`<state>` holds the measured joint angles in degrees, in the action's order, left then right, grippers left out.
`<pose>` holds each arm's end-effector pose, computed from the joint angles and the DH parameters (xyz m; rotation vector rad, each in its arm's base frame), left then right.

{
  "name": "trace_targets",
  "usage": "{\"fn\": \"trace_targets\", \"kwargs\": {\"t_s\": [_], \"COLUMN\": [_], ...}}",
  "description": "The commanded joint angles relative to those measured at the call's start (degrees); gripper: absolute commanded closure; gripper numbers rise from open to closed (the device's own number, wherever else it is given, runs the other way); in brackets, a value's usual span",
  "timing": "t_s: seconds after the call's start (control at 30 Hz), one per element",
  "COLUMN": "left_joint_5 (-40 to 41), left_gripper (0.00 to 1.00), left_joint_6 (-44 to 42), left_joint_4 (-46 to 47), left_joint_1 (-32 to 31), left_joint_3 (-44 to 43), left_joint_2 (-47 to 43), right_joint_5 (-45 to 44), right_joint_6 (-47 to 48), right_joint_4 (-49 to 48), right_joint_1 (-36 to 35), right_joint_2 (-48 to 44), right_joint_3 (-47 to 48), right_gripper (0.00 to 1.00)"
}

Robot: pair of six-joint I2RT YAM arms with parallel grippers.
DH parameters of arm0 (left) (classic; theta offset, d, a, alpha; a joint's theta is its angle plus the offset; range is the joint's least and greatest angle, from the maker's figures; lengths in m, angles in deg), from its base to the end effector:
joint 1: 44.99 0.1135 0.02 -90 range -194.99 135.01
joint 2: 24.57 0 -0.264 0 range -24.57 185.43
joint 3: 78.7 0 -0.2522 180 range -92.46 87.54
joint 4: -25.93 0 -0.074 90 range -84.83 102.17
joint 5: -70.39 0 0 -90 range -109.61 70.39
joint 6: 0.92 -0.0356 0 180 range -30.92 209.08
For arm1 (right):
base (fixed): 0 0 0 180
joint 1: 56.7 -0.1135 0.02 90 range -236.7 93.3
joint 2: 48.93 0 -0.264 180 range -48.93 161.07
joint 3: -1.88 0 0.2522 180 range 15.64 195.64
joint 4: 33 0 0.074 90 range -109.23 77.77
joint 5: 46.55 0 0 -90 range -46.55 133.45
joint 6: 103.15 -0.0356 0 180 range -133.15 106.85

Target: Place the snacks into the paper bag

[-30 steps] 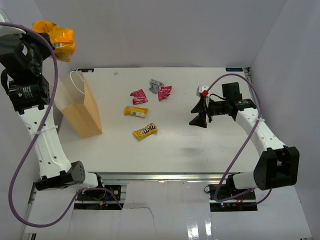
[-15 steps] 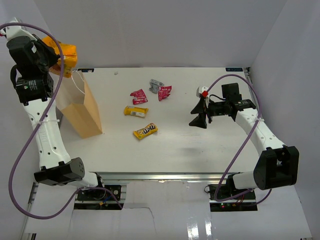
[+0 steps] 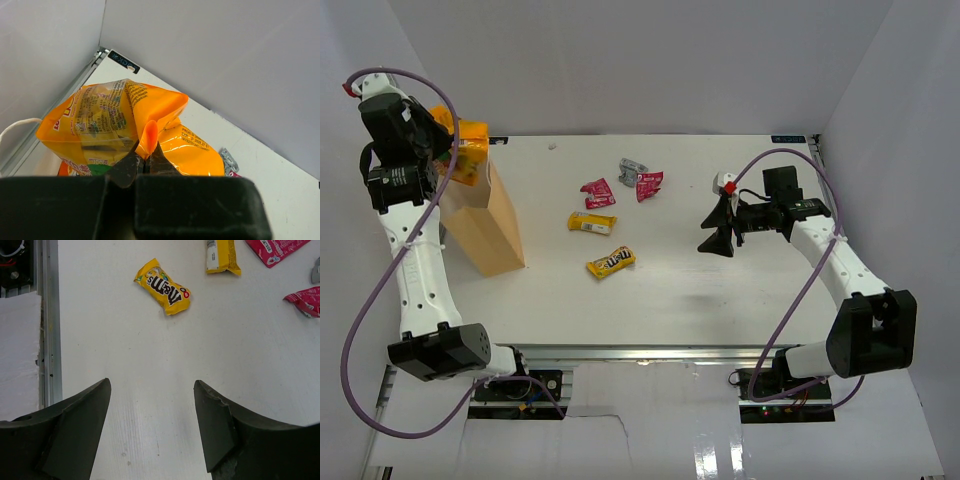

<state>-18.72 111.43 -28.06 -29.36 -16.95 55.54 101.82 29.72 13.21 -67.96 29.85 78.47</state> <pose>0.2680 0.0756 0.4994 -0.6116 1.7438 -0.0675 0.2708 0.0848 0.2935 -1.3158 1.6223 0.8867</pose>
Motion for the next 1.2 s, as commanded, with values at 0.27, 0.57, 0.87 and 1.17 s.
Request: {"fn": "trace_targets", "kwargs": {"t_s": [0.27, 0.57, 0.87, 1.17], "left_joint_5": [1.9, -8.1, -37.5, -37.3], "left_gripper": [0.4, 0.18, 0.05, 0.02], "left_joint_6": [0.9, 3.1, 11.2, 9.3], "left_joint_4": [4.2, 3.5, 15.8, 8.5], "left_joint_1": [0.2, 0.1, 0.2, 0.1], "left_joint_3": [1.9, -4.7, 12.0, 27.1], "left_joint_2": [-6.5, -3.5, -13.3, -29.1], "right_joint_5": [2.2, 1.3, -17.2, -27.5], "right_joint_6": [0.8, 25.1, 41.0, 22.9], "right_joint_4": [-1.0, 17.4, 7.8, -8.8], "right_joint_1": [0.2, -7.0, -27.5, -35.2], "right_joint_2": [0.9, 6.3, 20.3, 35.4], "right_joint_3": [0.8, 9.3, 16.4, 25.1], "right_gripper": [0.26, 0.22, 0.03, 0.1]}}
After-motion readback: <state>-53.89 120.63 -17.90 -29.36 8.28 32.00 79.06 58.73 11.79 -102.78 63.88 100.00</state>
